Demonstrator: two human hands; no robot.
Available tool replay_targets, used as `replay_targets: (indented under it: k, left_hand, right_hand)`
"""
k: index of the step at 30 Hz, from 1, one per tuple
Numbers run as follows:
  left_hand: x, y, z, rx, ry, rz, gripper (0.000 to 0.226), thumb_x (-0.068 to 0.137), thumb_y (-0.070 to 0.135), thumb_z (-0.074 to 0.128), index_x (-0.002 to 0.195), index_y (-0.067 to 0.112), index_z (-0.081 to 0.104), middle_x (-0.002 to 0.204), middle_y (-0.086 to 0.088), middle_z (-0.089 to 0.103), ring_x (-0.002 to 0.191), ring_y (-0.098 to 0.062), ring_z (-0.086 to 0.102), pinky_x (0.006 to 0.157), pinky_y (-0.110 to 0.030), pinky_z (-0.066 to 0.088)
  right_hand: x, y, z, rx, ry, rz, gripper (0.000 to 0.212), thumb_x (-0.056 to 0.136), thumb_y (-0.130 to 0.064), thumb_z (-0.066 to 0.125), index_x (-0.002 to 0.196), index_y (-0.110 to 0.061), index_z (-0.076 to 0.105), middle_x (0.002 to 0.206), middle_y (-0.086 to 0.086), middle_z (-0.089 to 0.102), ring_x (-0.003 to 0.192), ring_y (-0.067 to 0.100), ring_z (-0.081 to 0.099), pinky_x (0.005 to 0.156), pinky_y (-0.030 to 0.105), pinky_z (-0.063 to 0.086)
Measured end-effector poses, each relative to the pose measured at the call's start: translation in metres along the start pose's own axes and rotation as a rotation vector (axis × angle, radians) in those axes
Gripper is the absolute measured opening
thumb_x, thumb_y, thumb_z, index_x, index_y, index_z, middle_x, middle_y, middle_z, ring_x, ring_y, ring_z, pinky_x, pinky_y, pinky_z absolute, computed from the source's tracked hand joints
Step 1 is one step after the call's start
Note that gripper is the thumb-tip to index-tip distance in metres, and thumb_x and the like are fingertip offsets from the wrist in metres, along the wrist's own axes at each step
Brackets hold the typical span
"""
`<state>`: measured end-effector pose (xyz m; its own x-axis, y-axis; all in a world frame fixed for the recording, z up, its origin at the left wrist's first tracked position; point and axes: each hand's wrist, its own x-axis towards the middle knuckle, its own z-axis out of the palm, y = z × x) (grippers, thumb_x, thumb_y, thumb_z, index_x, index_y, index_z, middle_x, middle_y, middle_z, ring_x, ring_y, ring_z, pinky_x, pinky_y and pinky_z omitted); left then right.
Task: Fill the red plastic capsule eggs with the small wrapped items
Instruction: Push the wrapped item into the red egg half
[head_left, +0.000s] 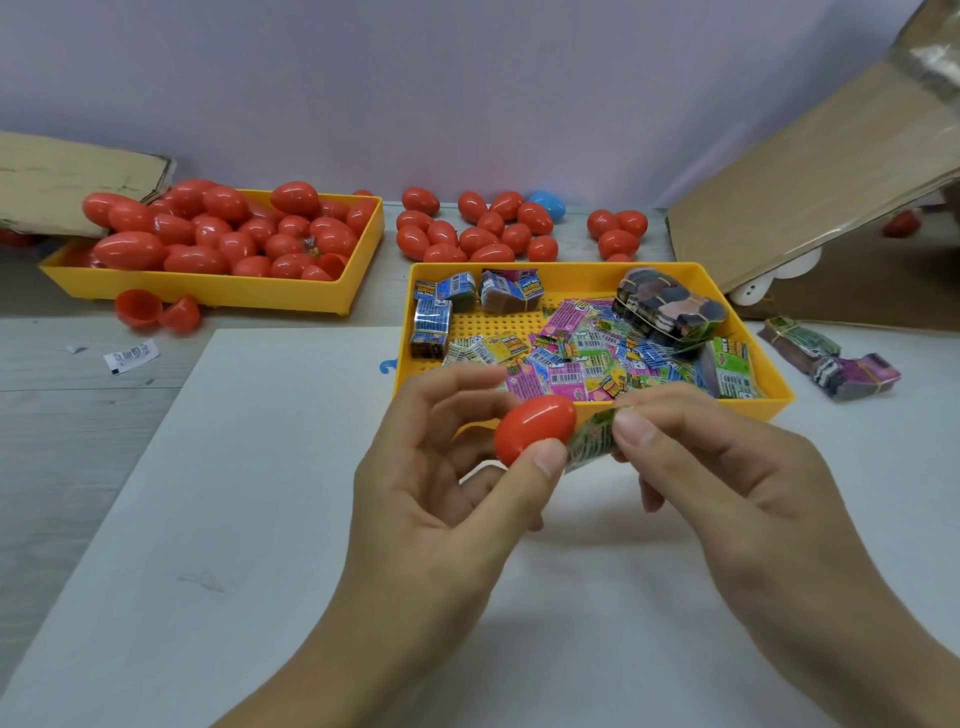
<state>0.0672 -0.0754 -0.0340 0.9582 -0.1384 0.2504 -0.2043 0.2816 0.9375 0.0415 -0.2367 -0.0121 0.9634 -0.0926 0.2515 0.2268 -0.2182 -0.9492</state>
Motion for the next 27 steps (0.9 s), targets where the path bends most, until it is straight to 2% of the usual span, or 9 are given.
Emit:
replay_targets:
  k: [3, 6, 14, 18, 20, 22, 27]
  left_hand:
    - [-0.0003, 0.0009, -0.0005, 0.038, -0.019, 0.023, 0.024, 0.074, 0.027, 0.075, 0.097, 0.021, 0.073, 0.088, -0.01, 0.071, 0.07, -0.022, 0.066, 0.057, -0.024, 0.053]
    - [-0.0005, 0.0016, -0.001, 0.051, -0.017, 0.027, 0.02, 0.077, 0.031, 0.073, 0.096, 0.025, 0.077, 0.084, -0.011, 0.072, 0.067, -0.021, 0.068, 0.059, -0.025, 0.055]
    - [0.001, 0.0013, -0.0005, 0.053, -0.001, 0.022, 0.018, 0.08, 0.032, 0.071, 0.096, 0.026, 0.079, 0.09, -0.012, 0.073, 0.07, -0.021, 0.072, 0.061, -0.026, 0.059]
    - [0.0011, 0.0011, -0.0009, 0.063, 0.01, 0.025, 0.016, 0.081, 0.031, 0.07, 0.094, 0.027, 0.079, 0.094, -0.013, 0.071, 0.071, -0.024, 0.074, 0.064, -0.026, 0.06]
    - [0.0011, 0.0008, -0.0008, 0.062, 0.014, 0.027, 0.016, 0.08, 0.03, 0.071, 0.094, 0.027, 0.079, 0.096, -0.011, 0.07, 0.072, -0.027, 0.075, 0.066, -0.025, 0.06]
    - [0.0014, 0.0, -0.0011, 0.057, 0.012, 0.03, 0.018, 0.078, 0.028, 0.073, 0.094, 0.026, 0.079, 0.098, -0.01, 0.068, 0.075, -0.028, 0.075, 0.068, -0.026, 0.06]
    - [0.0011, -0.0051, -0.0028, 0.063, -0.01, 0.058, 0.03, 0.072, 0.022, 0.079, 0.102, 0.02, 0.079, 0.101, -0.004, 0.064, 0.089, -0.028, 0.072, 0.074, -0.03, 0.06]
  right_hand:
    - [0.0001, 0.0016, -0.0001, -0.061, 0.025, -0.024, 0.014, 0.086, -0.031, 0.061, 0.079, -0.027, 0.072, 0.085, -0.007, 0.068, 0.075, 0.008, 0.06, 0.062, 0.015, 0.044]
    - [0.0008, 0.0009, -0.0007, -0.041, 0.052, -0.041, 0.016, 0.088, -0.033, 0.065, 0.075, -0.029, 0.072, 0.081, -0.008, 0.067, 0.075, 0.01, 0.061, 0.062, 0.016, 0.045]
    - [-0.0012, -0.0035, -0.0012, -0.011, 0.028, -0.081, 0.023, 0.086, -0.031, 0.059, 0.064, -0.033, 0.066, 0.073, -0.01, 0.062, 0.07, 0.006, 0.057, 0.062, 0.012, 0.043]
    - [-0.0014, -0.0029, -0.0025, -0.009, 0.017, -0.091, 0.019, 0.086, -0.037, 0.066, 0.07, -0.028, 0.069, 0.072, -0.008, 0.062, 0.067, 0.009, 0.056, 0.062, 0.013, 0.045]
    - [-0.0025, -0.0016, -0.0023, -0.021, 0.013, -0.094, 0.022, 0.085, -0.041, 0.059, 0.076, -0.024, 0.069, 0.068, -0.006, 0.061, 0.065, 0.012, 0.055, 0.061, 0.013, 0.045]
    - [-0.0031, -0.0015, -0.0016, -0.036, 0.006, -0.101, 0.022, 0.085, -0.042, 0.057, 0.081, -0.024, 0.07, 0.068, -0.008, 0.062, 0.062, 0.004, 0.054, 0.06, 0.013, 0.044]
    - [-0.0024, 0.0001, -0.0014, -0.102, -0.006, -0.154, 0.014, 0.087, -0.038, 0.059, 0.083, -0.031, 0.07, 0.078, -0.009, 0.066, 0.07, 0.006, 0.059, 0.062, 0.016, 0.044]
